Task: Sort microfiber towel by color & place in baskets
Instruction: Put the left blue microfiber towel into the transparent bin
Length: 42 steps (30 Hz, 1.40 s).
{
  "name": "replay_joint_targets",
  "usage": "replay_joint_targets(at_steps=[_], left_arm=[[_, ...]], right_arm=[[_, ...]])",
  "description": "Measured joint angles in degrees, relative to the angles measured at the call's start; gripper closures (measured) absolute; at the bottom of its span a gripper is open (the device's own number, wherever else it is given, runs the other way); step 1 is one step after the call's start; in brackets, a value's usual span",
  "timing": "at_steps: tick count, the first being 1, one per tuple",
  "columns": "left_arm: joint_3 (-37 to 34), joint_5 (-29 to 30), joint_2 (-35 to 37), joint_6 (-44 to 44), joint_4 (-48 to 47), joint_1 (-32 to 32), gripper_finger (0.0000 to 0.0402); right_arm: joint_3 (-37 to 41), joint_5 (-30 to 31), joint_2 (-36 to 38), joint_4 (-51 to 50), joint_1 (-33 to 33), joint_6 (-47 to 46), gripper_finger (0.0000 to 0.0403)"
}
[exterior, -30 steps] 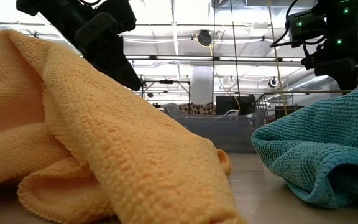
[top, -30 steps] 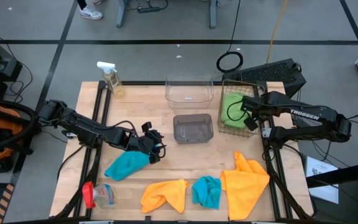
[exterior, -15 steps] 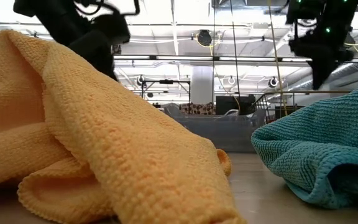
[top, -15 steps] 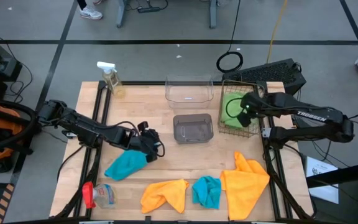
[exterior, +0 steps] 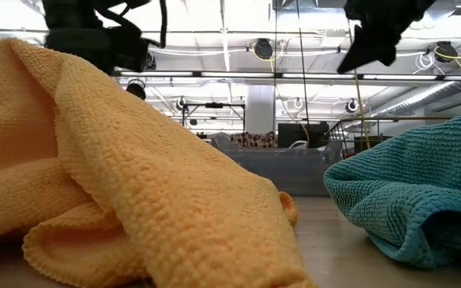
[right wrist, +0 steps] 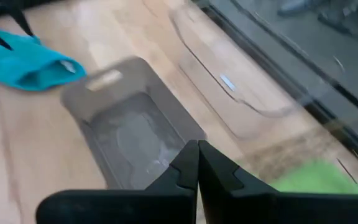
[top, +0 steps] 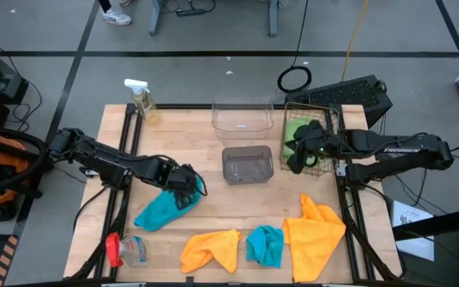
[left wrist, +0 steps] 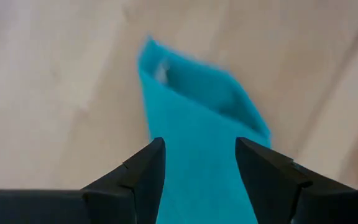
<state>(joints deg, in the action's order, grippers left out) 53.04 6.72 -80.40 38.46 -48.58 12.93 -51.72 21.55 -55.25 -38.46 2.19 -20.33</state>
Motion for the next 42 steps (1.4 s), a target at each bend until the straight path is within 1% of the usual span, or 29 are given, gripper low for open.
replay_joint_targets(at_steps=[3, 6, 11, 13, 16, 22, 27, 30, 33, 37, 42], left_arm=[[0.0, -3.07, 0.0, 4.9, -6.01, 2.29, 0.0191], [0.0, -3.25, 0.0, 10.58, -11.79, 5.66, 0.0157], [-0.39, -0.84, -0.3, 18.3, -10.15, 10.75, 0.0072], [-1.66, -0.6, -0.91, 19.88, -9.5, 11.69, 0.0051], [-4.99, -0.17, -1.01, 22.64, -8.33, 12.19, 0.0042], [-11.32, -0.67, -1.05, 22.44, 1.1, 12.17, 0.0053], [-15.48, -0.72, -1.05, 22.62, 7.72, 12.17, 0.0085], [-18.49, -0.51, -0.72, 22.6, 12.61, 12.21, 0.0115], [-20.06, 0.98, -0.64, 22.58, 14.8, 12.19, 0.0154], [-20.0, 2.38, -0.82, 22.11, 15.56, 12.17, 0.0228], [-17.87, 3.57, -0.65, 19.4, 15.31, 12.17, 0.0353]], right_arm=[[0.0, 1.08, -2.3, 3.76, -2.28, 2.21, 0.0403], [0.0, 1.08, -5.03, 6.08, -3.59, 3.96, 0.0403], [0.02, 0.99, -9.39, 7.58, -4.6, 5.87, 0.0403], [0.02, 0.97, -10.8, 7.74, -4.93, 6.06, 0.0403], [0.02, 0.92, -12.1, 7.81, -5.38, 6.07, 0.0403], [0.02, 0.62, -12.72, 7.93, -6.18, 6.07, 0.0403], [0.02, 0.69, -12.72, 8.24, -6.31, 5.55, 0.0403], [0.04, 0.69, -12.72, 8.84, -6.33, 5.47, 0.0403], [0.04, 0.64, -12.72, 10.2, -6.35, 5.4, 0.0403], [0.04, 0.63, -12.72, 11.43, -6.56, 4.6, 0.0403], [0.04, 0.64, -12.72, 12.51, -6.96, 3.7, 0.0403]])
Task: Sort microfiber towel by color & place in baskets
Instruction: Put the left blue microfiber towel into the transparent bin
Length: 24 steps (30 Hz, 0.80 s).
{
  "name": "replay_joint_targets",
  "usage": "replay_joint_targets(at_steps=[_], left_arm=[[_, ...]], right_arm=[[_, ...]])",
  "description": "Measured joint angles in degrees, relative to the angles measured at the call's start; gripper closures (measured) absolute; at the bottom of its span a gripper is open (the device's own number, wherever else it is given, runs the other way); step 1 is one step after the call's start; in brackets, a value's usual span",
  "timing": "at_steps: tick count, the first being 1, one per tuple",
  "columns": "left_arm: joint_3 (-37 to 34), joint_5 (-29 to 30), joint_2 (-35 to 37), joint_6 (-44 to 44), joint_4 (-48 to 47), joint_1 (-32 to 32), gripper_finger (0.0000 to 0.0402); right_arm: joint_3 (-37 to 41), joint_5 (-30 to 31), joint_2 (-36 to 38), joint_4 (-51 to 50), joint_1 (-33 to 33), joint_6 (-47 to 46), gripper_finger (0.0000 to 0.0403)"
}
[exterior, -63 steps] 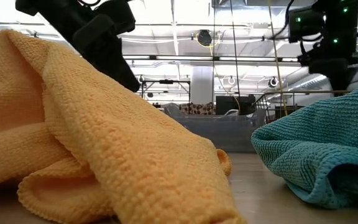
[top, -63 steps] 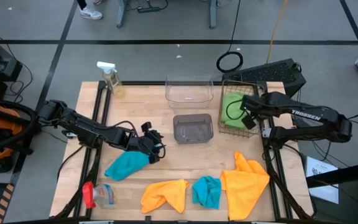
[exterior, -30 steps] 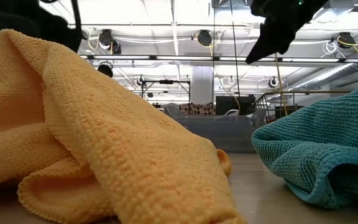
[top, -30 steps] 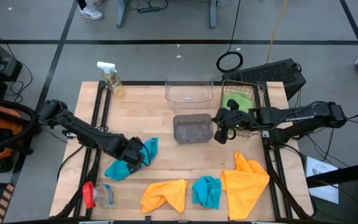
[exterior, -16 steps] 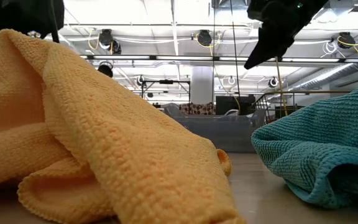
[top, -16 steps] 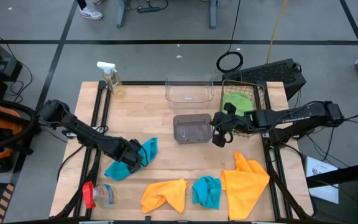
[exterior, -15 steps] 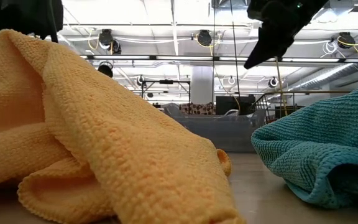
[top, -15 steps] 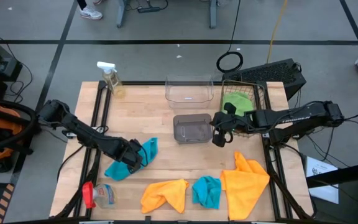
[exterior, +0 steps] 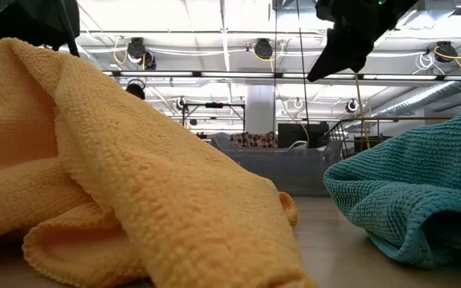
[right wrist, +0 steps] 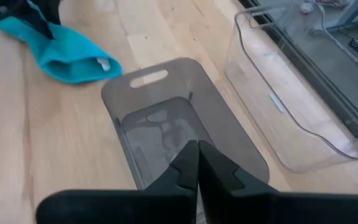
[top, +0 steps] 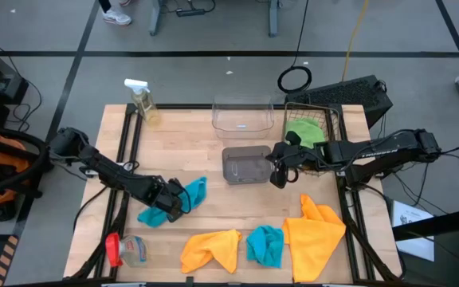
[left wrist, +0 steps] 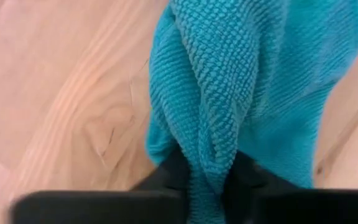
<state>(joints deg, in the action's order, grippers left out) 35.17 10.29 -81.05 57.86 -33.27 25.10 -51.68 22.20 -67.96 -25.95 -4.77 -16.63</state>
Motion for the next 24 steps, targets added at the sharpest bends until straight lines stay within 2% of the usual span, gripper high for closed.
replay_joint_targets(at_steps=[2, 7, 12, 18, 24], left_arm=[[0.99, 0.04, 0.65, -1.32, -0.9, -0.35, 0.0384], [6.31, 0.3, 4.59, -4.41, -5.48, -1.75, 0.0377], [14.53, 1.8, 9.81, -10.32, -10.24, -3.76, 0.0384], [24.82, 5.75, 14.65, -22.7, -10.94, -8.71, 0.0387], [34.11, 6.93, 14.99, -36.9, -8.56, -16.69, 0.0388]], right_arm=[[0.0, 0.0, 0.0, 0.93, -0.57, -0.01, 0.0403], [0.0, 0.0, 0.0, 3.23, -2.71, 0.25, 0.0403], [0.01, 0.02, 0.0, 5.84, -5.63, 1.51, 0.0403], [0.04, 0.31, -1.2, 12.5, -9.68, 6.49, 0.0403], [0.07, 0.32, -5.06, 20.38, -12.09, 11.12, 0.0403]])
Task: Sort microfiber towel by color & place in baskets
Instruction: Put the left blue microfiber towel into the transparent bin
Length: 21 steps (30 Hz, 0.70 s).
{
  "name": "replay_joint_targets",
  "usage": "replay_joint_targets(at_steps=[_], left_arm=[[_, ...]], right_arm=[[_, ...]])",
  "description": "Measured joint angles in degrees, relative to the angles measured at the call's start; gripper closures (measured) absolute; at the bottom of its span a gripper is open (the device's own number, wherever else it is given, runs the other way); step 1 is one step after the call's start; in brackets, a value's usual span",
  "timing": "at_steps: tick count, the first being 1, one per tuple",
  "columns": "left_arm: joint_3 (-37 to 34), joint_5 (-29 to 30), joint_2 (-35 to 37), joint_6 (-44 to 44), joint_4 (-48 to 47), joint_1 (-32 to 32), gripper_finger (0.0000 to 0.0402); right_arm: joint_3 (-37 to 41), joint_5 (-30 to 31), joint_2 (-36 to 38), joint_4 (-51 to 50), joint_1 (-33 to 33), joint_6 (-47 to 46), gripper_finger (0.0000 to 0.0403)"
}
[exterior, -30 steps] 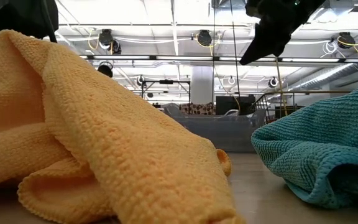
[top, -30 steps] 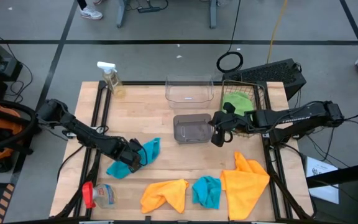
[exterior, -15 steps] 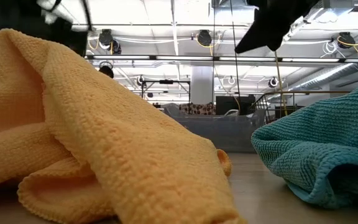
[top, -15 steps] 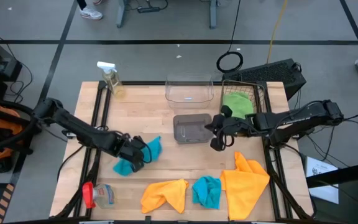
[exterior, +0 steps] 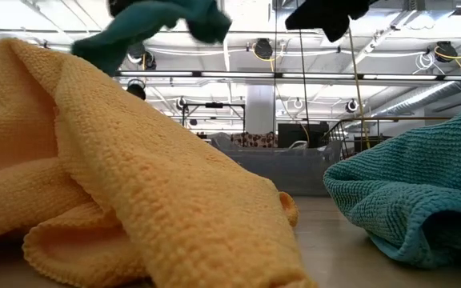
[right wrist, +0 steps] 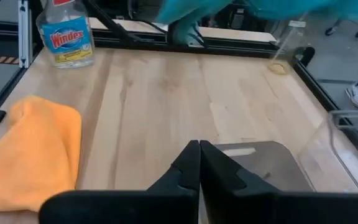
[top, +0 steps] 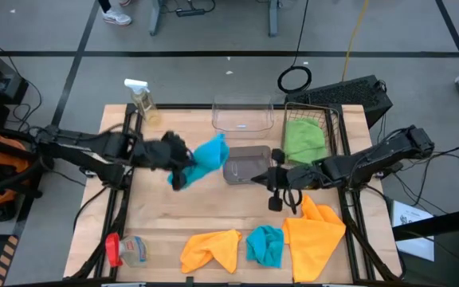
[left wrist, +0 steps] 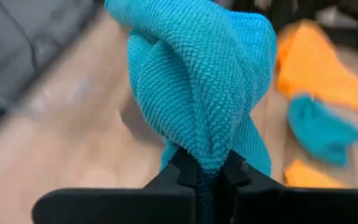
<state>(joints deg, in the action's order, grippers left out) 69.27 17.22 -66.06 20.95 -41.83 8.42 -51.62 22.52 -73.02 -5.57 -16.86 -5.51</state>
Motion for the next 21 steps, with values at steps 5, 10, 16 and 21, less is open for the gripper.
replay_joint_targets(at_steps=[5, 10, 16, 21], left_arm=[[2.38, -5.36, -0.02, -10.83, 9.58, -7.05, 0.0389], [2.49, -12.46, -0.62, -12.55, 15.01, -13.32, 0.0389], [2.49, -19.02, -2.8, -11.58, 15.85, -19.72, 0.0389], [2.49, -24.75, -5.82, -9.48, 15.94, -23.61, 0.0389]], right_arm=[[0.0, 0.41, -4.55, 3.6, -0.13, 0.62, 0.0403], [0.02, 1.81, -8.61, 5.68, -0.13, 0.17, 0.0403], [0.02, 2.02, -11.38, 7.98, -0.13, 0.38, 0.0403], [0.02, 5.85, -11.58, 6.96, -0.13, 0.46, 0.0403]])
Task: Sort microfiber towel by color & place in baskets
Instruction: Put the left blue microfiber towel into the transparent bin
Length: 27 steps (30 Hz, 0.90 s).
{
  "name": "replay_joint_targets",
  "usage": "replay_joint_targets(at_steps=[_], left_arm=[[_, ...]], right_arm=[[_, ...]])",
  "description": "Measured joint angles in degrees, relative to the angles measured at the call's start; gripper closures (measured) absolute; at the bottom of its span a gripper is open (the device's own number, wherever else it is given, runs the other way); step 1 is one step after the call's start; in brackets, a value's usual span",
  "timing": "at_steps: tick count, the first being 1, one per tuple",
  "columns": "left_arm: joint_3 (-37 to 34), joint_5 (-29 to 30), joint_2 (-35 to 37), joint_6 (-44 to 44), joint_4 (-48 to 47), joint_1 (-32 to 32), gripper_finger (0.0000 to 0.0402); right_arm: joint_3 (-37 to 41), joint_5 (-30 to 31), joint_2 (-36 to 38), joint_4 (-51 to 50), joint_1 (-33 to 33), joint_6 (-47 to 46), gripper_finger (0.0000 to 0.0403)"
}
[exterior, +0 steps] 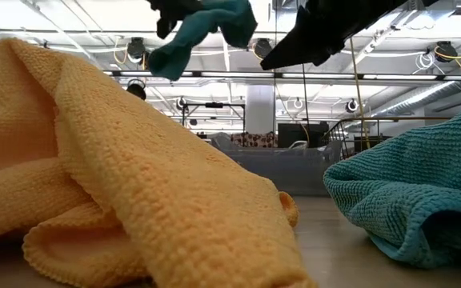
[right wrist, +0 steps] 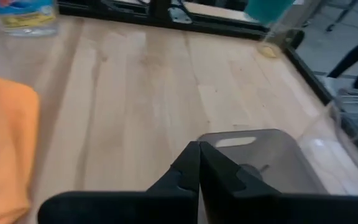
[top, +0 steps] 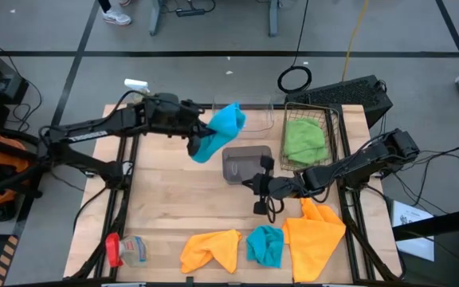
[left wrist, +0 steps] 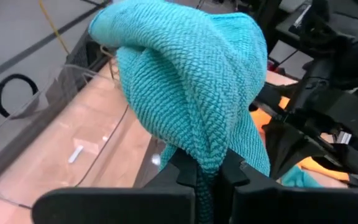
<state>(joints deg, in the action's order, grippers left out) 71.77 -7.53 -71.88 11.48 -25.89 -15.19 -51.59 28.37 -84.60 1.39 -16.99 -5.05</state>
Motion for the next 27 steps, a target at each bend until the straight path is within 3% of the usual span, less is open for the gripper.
replay_joint_targets(at_steps=[12, 20, 27], left_arm=[[0.0, -4.35, -5.97, -1.64, 3.12, 0.42, 0.0389], [0.0, -4.4, -6.79, -1.83, 7.78, 1.08, 0.0376], [0.0, -4.19, -6.79, -1.89, 2.12, 1.08, 0.0383]], right_arm=[[-0.01, 1.14, 0.0, -2.98, 0.04, 1.36, 0.0403], [-0.03, 10.26, 0.0, -1.42, 0.02, 3.8, 0.0403], [-0.07, 12.19, 0.0, 6.48, 0.0, 15.12, 0.0372]])
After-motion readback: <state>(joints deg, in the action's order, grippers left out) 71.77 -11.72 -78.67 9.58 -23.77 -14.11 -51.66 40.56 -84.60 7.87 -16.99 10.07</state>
